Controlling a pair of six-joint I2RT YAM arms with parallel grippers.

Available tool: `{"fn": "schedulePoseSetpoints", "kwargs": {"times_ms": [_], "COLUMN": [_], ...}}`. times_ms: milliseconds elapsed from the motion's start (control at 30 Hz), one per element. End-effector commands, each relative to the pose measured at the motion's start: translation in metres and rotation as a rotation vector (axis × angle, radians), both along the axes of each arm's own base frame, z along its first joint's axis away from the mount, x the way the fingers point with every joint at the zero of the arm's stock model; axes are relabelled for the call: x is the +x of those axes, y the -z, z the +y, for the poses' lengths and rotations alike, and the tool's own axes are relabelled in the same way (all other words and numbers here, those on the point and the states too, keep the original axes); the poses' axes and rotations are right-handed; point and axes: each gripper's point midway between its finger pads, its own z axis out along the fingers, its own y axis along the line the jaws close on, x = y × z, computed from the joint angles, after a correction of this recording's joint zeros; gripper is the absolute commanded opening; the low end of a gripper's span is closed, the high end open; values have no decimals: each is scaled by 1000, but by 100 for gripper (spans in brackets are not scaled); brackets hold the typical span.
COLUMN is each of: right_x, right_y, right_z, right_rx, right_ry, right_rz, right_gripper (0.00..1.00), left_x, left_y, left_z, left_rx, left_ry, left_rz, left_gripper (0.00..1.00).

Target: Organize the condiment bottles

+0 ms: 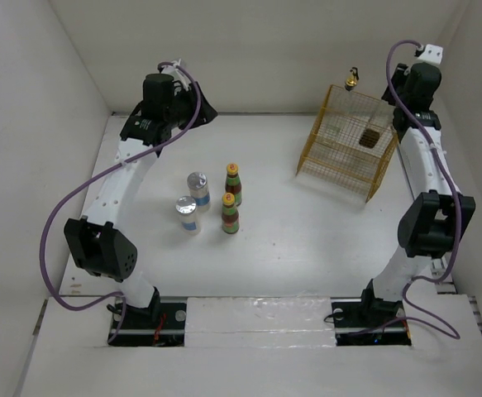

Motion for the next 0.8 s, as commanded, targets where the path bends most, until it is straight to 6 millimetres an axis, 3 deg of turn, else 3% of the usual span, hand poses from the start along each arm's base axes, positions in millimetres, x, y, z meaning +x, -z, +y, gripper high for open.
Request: {"fn": "schedulePoseSetpoints", "kwargs": {"times_ms": [0,200,300,333,400,433,467,533,700,767], "right_x": [-19,-17,-18,-21,-21,-23,-24,-27,-46,-55], "right_y": [-69,-14,4,8,14,9,11,-1,-51,-68], "right_z": [8,20,21,21,23,23,23,23,19,28], "right_rx": [-29,-10,-5,-4,-1,-2,-1,-12,-71,-88], "right_ry": [-8,-62,-62,-62,-71,-71,-71,-72,-50,-62], "right_rz": [-210,-100,-63,-56,-44,-54,-44,-58,-122,-152], "right_gripper": [0,7,17,30,47,56,77,99,100,100], "left_x": [-5,-7,-7,-7,-8,-8,-8,-8,-9,-9], "left_y": [-14,-14,-14,-14,-14,-14,-14,-14,-18,-22], "left_z": [0,0,0,0,-1,-1,-1,-1,1,1], "left_rx": [-16,-16,-16,-16,-19,-19,-19,-19,-18,-20], "left_ry": [2,2,2,2,11,11,11,11,2,2], "left_rz": [-44,-43,-43,-43,-42,-42,-42,-42,-51,-60], "left_gripper": [44,44,44,44,44,44,44,44,44,43]}}
